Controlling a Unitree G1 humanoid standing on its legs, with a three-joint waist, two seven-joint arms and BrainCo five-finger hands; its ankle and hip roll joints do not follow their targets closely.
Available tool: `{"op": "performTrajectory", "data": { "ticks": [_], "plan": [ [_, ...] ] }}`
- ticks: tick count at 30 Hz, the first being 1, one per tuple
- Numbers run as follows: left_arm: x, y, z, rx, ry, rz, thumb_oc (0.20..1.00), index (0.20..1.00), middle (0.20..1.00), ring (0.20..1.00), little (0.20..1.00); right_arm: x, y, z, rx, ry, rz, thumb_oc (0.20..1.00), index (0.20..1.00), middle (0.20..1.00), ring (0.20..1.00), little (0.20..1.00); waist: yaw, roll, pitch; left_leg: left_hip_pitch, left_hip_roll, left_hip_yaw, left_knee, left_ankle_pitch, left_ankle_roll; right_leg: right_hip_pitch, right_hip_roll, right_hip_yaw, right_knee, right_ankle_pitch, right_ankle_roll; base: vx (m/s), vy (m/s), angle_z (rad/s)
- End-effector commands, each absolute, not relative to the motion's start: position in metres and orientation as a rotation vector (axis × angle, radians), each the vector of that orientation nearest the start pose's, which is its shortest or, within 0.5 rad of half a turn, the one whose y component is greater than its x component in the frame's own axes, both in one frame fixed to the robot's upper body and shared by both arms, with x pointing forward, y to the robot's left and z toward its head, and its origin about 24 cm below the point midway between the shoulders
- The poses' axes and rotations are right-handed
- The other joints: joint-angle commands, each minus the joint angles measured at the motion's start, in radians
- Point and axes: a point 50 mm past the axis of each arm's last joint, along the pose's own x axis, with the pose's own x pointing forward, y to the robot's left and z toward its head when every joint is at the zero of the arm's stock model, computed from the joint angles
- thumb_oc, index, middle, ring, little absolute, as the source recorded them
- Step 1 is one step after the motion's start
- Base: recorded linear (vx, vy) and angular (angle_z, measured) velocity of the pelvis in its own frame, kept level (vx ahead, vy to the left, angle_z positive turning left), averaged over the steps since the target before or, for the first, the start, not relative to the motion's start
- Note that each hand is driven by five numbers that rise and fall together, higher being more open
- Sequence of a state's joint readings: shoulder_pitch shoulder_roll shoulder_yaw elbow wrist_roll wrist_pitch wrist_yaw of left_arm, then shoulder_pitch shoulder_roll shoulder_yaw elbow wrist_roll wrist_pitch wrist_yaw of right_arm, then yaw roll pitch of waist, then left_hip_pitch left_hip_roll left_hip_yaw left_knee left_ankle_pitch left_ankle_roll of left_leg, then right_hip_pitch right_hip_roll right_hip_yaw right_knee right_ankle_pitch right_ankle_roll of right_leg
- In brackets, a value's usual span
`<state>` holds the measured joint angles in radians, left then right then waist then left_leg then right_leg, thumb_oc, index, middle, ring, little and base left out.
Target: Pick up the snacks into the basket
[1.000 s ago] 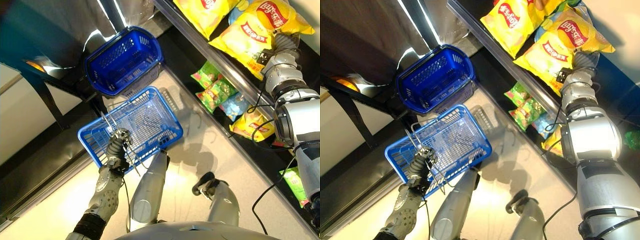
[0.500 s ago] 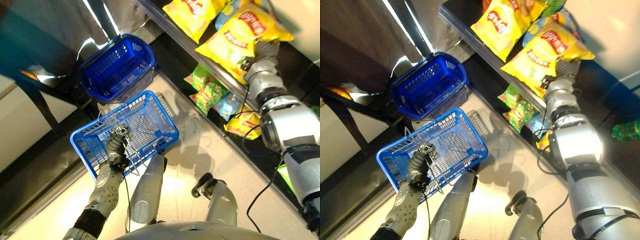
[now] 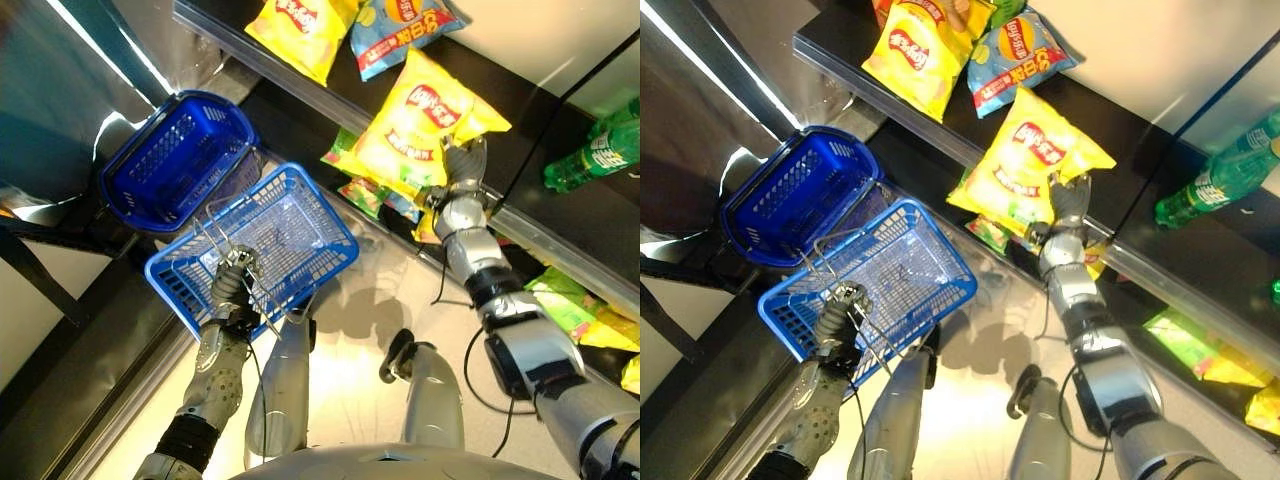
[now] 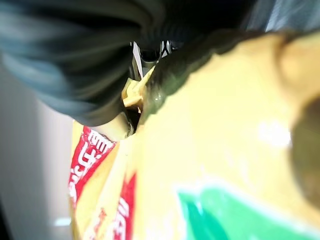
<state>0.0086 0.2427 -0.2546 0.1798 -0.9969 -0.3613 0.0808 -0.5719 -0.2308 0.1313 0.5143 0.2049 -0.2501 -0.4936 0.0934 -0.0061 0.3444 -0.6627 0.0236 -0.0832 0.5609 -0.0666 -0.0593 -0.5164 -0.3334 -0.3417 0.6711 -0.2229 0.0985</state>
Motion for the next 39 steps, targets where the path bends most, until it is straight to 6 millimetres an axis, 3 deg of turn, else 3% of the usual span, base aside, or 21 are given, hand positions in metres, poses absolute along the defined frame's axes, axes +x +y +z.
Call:
{"op": "performTrajectory", "data": {
  "ticks": [1,9,12,22,31,35,36,37,39],
  "plan": [
    [0.246,0.174,0.074,-0.763,-0.335,0.013,0.2,0.2,0.2,0.2,0.2,0.349,-0.161,0.168,-0.043,-0.566,-0.29,0.2,0.2,0.2,0.2,0.2,0.01,0.005,-0.04,0.051,-0.036,0.029,-0.032,-0.039,0.074,-0.036,0.0,-0.006,0.022,0.092,0.03,0.0,0.0,0.0],
    [0.239,0.168,0.096,-0.745,-0.418,-0.072,0.2,0.2,0.2,0.2,0.2,0.333,-0.133,0.173,-0.239,-0.687,-0.147,0.2,0.2,0.2,0.2,0.2,0.014,0.003,-0.039,0.054,-0.036,0.029,-0.038,-0.035,0.075,-0.03,0.0,-0.009,0.018,0.095,0.033,0.0,0.0,0.0],
    [0.235,0.16,0.109,-0.733,-0.457,-0.168,0.2,0.2,0.2,0.2,0.2,0.341,-0.11,0.172,-0.442,-0.701,-0.057,0.2,0.2,0.2,0.2,0.2,0.026,0.001,-0.04,0.056,-0.037,0.024,-0.043,-0.034,0.073,-0.026,-0.002,-0.013,0.013,0.095,0.035,0.0,0.0,0.0],
    [0.228,0.146,0.137,-0.796,-0.538,-0.316,0.2,0.2,0.2,0.2,0.2,0.371,-0.067,0.164,-0.732,-0.622,0.038,0.2,0.2,0.2,0.2,0.2,0.06,0.012,-0.035,0.052,-0.048,0.014,-0.041,-0.033,0.073,-0.023,-0.007,-0.021,0.016,0.1,0.037,0.0,-0.006,0.01],
    [0.225,0.131,0.146,-0.861,-0.528,-0.425,0.2,0.2,0.2,0.2,0.2,0.383,-0.013,0.154,-0.855,-0.508,0.152,0.2,0.2,0.2,0.2,0.2,0.1,0.025,-0.029,0.051,-0.058,0.004,-0.043,-0.028,0.076,-0.014,-0.009,-0.035,0.015,0.103,0.036,-0.01,-0.008,0.07],
    [0.225,0.126,0.147,-0.868,-0.514,-0.464,0.2,0.2,0.2,0.2,0.2,0.385,-0.004,0.147,-0.861,-0.438,0.179,0.2,0.2,0.2,0.2,0.2,0.114,0.03,-0.029,0.051,-0.062,0.0,-0.047,-0.026,0.077,-0.008,-0.011,-0.042,0.012,0.107,0.038,0.01,-0.004,0.12],
    [0.224,0.123,0.147,-0.875,-0.505,-0.485,0.2,0.2,0.2,0.2,0.2,0.384,0.001,0.141,-0.85,-0.388,0.198,0.2,0.2,0.2,0.2,0.2,0.122,0.032,-0.029,0.062,-0.065,-0.006,-0.035,-0.057,0.074,0.001,-0.015,-0.036,0.027,0.084,0.053,0.0,0.005,0.08],
    [0.224,0.123,0.148,-0.875,-0.507,-0.487,0.2,0.2,0.2,0.2,0.2,0.385,0.001,0.142,-0.85,-0.39,0.197,0.2,0.2,0.2,0.2,0.2,0.122,0.035,-0.029,0.052,-0.065,-0.004,-0.049,-0.025,0.078,-0.005,-0.015,-0.046,0.012,0.109,0.04,0.07,-0.014,0.09],
    [0.224,0.118,0.15,-0.882,-0.496,-0.519,0.2,0.2,0.2,0.2,0.2,0.382,0.01,0.136,-0.84,-0.348,0.239,0.2,0.2,0.2,0.2,0.2,0.136,0.038,-0.026,0.064,-0.069,-0.008,-0.036,-0.056,0.075,0.004,-0.018,-0.04,0.027,0.087,0.056,0.03,-0.007,0.1]
  ]
}}
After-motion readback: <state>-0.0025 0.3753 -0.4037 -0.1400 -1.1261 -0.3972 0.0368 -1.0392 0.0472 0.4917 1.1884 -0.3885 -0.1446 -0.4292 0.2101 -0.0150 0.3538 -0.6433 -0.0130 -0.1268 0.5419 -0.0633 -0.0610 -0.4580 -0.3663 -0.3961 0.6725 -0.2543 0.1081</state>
